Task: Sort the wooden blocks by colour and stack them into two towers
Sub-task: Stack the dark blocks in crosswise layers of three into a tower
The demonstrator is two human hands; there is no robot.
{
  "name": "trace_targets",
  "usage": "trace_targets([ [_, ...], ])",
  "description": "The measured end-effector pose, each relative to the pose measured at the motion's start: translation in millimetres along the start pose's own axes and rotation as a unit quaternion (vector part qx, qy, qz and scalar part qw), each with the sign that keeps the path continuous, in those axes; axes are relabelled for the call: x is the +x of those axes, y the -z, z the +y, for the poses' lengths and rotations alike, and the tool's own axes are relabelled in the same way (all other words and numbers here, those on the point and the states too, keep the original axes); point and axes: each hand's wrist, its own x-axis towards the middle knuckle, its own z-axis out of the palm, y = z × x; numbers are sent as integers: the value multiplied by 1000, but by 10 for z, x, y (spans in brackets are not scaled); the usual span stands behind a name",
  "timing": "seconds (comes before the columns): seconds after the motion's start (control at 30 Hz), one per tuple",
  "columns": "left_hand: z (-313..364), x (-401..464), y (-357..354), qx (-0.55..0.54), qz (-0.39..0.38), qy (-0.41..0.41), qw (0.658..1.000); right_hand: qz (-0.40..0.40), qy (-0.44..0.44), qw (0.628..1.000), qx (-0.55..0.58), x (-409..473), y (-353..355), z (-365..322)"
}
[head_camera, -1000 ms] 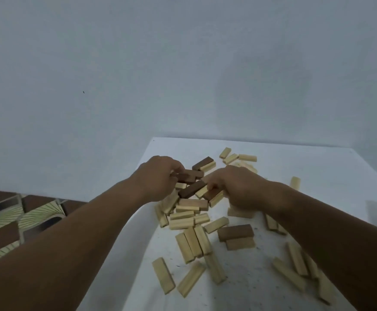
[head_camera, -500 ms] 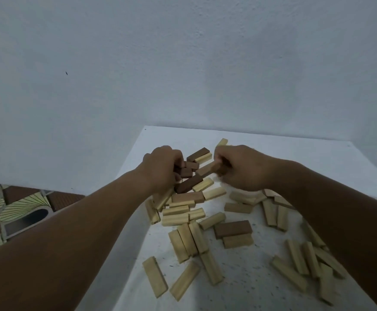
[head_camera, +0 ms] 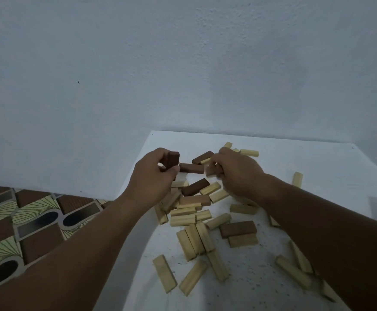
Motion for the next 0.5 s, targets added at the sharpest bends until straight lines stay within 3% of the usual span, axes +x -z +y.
trace_targets([
  [0.13,200,-313,-25,-100,14,51,994,99,-41,991,83,-303,215,-76],
  [0.27,442,-751,-174,-148,-44,52,987,97,-95,983,126,-876,426,-237],
  [0.5,704,-1578,-637,-194,-71,86,975,91,-213,958,167,-2058,364,-460],
])
